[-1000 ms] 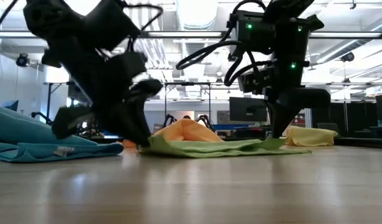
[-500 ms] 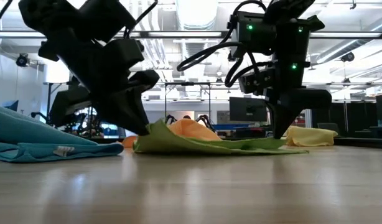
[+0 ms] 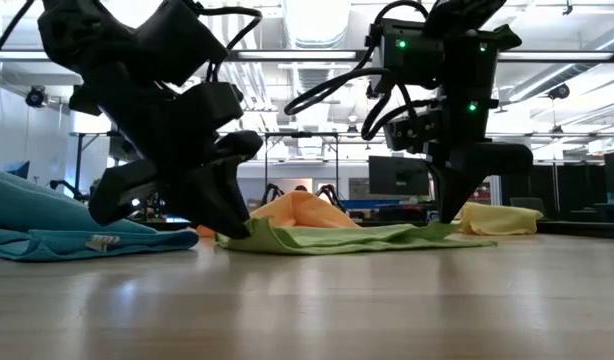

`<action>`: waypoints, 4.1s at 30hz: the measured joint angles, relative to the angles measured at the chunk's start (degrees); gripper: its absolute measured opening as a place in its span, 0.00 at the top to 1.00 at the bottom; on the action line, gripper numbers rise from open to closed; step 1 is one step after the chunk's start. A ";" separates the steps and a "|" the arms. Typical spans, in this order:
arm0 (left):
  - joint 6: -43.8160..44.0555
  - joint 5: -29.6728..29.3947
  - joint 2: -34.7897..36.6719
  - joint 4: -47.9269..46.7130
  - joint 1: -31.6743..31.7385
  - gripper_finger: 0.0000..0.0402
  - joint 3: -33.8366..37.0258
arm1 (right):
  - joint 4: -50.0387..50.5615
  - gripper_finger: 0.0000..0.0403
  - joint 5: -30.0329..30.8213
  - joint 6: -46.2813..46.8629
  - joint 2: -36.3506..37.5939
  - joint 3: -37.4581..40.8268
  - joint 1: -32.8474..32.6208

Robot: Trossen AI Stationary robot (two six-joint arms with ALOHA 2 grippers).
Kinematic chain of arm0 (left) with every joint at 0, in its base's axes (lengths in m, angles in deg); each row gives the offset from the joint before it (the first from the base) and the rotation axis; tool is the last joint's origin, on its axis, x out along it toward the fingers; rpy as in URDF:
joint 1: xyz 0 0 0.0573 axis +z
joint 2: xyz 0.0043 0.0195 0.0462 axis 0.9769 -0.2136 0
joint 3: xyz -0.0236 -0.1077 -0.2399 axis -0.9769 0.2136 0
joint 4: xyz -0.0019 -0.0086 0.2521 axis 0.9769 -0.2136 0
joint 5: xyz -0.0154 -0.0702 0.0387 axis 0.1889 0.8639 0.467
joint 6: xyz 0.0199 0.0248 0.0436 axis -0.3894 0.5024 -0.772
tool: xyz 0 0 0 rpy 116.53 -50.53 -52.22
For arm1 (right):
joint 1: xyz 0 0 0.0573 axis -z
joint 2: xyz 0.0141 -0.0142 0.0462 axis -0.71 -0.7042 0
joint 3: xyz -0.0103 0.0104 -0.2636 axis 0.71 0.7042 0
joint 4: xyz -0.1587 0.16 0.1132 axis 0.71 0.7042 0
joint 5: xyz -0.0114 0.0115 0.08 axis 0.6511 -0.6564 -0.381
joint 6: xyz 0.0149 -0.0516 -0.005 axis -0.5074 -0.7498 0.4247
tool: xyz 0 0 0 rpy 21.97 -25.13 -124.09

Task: Fold microfiber towels
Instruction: Fold the light green microfiber towel

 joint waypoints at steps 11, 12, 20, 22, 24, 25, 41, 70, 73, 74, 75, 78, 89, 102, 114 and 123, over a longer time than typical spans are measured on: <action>0.32 0.56 -0.11 -0.03 0.02 0.84 -0.22 | -0.05 0.98 -0.01 0.00 0.00 0.00 0.01; 0.28 1.27 -0.04 -0.08 0.02 0.88 -0.22 | -0.05 0.98 -0.02 0.00 0.00 0.00 0.02; 0.46 3.08 1.90 -0.11 0.02 0.97 -0.90 | -0.03 0.98 -0.23 0.00 0.00 0.00 0.02; 0.48 3.08 2.98 -0.43 0.02 0.97 -0.90 | 0.02 0.98 -0.24 0.00 0.00 0.00 0.02; 0.50 3.06 3.79 -0.61 0.08 0.97 -0.90 | 0.02 0.98 -0.26 0.00 0.00 0.04 0.02; 0.50 3.06 4.20 -1.01 0.07 0.97 -0.89 | 0.06 0.98 -0.26 0.00 0.00 0.07 0.02; 4.92 4.76 -1.85 5.48 0.15 0.83 -1.21 | 0.06 0.98 -0.47 1.49 0.00 0.09 0.00; 4.94 6.06 4.30 4.33 -2.05 1.00 -1.18 | 13.79 0.98 -7.91 3.07 0.74 -5.83 -0.13; 4.94 6.40 3.24 4.46 -1.97 1.00 -1.16 | 13.47 0.98 -7.88 2.44 0.74 -5.26 -0.12; 4.94 6.86 2.79 4.52 -1.97 1.00 -1.16 | 13.36 0.98 -7.83 2.16 0.74 -5.04 -0.13; 4.96 7.39 2.42 4.77 -2.01 1.00 -1.11 | 13.40 0.98 -7.67 2.12 0.74 -4.79 -0.13; 4.97 9.08 1.43 6.65 -2.05 1.00 -1.21 | 12.76 0.98 -7.33 2.08 0.74 -4.00 -0.11; 6.27 12.01 -1.07 10.33 -2.01 0.92 -1.22 | 9.20 0.98 -6.30 2.66 0.81 -4.00 -0.37; 6.42 10.13 0.00 7.54 -1.99 0.56 -1.16 | 1.81 0.98 -10.73 5.46 0.81 1.47 -0.76; 7.57 5.36 2.83 0.23 -2.23 0.53 -0.96 | 6.07 0.84 -10.73 2.39 0.81 0.55 -2.47; 7.89 5.33 3.13 -0.06 -2.21 0.53 -0.87 | 5.44 0.76 -4.90 -3.98 -0.49 2.43 -3.61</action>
